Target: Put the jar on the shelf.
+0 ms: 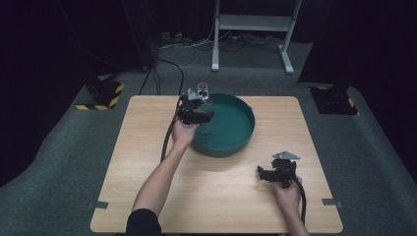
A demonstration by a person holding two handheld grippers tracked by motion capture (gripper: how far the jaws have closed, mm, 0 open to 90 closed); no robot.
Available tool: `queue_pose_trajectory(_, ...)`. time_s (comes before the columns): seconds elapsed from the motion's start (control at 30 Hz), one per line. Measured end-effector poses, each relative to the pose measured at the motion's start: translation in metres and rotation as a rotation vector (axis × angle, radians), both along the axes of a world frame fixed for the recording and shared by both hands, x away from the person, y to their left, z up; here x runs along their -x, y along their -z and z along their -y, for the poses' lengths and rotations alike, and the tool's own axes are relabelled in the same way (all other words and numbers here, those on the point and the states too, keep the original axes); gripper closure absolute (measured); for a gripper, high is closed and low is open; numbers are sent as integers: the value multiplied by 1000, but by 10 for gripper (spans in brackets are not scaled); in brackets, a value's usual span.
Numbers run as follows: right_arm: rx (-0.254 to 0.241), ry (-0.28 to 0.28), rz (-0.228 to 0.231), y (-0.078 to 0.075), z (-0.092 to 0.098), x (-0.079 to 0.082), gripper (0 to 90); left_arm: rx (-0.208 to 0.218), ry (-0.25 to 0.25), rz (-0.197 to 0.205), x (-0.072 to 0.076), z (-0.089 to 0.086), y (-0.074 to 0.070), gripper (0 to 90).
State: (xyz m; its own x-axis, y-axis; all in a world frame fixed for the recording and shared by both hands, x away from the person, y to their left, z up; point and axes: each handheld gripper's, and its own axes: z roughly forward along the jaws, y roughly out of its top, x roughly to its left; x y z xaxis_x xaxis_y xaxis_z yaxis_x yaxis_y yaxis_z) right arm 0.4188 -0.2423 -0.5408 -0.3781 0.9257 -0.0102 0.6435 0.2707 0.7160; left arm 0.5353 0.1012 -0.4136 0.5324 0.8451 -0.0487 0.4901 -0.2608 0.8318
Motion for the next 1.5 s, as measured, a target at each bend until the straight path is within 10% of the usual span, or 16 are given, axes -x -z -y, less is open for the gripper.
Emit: queue_pose_trajectory(1.5,-1,1,0,0,0,0,54,-29,-7,16,5,-2,32,301)
